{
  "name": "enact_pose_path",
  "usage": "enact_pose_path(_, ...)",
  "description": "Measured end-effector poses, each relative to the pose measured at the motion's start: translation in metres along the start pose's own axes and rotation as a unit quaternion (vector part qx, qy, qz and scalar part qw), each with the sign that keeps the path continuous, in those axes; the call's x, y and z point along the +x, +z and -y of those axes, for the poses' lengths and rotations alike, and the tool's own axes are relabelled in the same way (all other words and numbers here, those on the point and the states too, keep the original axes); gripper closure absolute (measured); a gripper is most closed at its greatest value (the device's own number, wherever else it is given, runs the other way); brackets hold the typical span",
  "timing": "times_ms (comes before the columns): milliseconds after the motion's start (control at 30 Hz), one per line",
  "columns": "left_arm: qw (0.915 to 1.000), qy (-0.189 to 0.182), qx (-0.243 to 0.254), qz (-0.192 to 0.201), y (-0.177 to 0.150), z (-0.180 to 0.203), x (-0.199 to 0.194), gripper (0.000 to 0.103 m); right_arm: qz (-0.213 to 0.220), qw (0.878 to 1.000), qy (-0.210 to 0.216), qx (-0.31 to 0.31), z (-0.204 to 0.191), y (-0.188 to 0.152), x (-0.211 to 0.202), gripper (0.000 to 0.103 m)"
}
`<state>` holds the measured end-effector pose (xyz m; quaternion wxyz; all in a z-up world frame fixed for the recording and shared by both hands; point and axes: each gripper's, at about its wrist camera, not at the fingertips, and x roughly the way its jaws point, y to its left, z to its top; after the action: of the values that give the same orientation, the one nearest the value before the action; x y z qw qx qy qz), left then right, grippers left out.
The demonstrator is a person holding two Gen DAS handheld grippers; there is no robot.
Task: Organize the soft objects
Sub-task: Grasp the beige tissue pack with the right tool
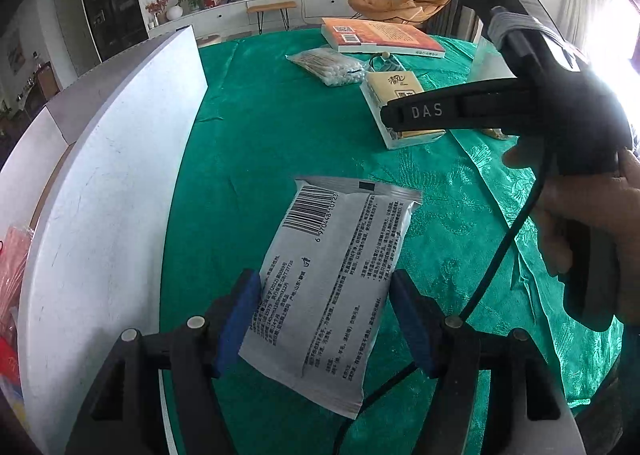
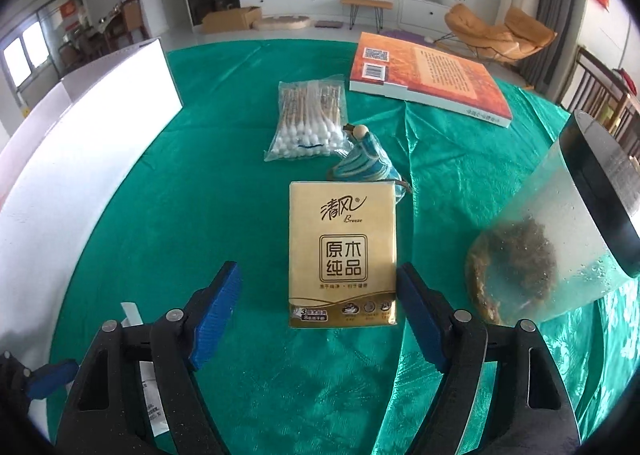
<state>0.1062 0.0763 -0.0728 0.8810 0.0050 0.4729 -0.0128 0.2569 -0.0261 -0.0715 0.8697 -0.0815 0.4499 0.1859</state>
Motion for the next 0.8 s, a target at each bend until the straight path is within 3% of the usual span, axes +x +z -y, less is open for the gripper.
enact_pose_path(167,1.0000,-0.003,0.001,0.002,-0.001,0.000,0.000,0.036,0.001,0.999,0.036,0.036,0.016,-0.023,-0.030,0.052)
enact_pose_path(233,0.9999,-0.014,-0.005,-0.001,0.001,-0.002,0.001,0.032,0.013,0.997,0.051,0.053,0.029,-0.045,-0.054,0.052)
enact_pose_path(300,0.9994,-0.030,-0.015,-0.009,0.004,-0.004,0.003,0.024,0.022,0.994,0.064,0.081,0.048,-0.068,-0.079,0.052)
enact_pose_path(433,0.9986,-0.047,-0.022,-0.014,0.011,-0.006,-0.001,0.019,0.054,0.980,0.085,0.171,0.109,-0.101,-0.119,0.052)
enact_pose_path(533,0.9989,-0.040,0.009,-0.023,0.012,0.002,0.000,0.010,0.074,0.974,0.060,0.207,0.152,-0.103,-0.130,0.052)
enact_pose_path(633,0.9979,-0.012,0.048,-0.042,0.008,0.010,0.009,0.010,0.078,0.970,0.027,0.228,0.188,-0.088,-0.121,0.052)
enact_pose_path(800,0.9950,0.031,0.080,-0.050,0.003,0.019,0.017,0.010,0.045,0.970,-0.024,0.240,0.233,-0.061,-0.078,0.052)
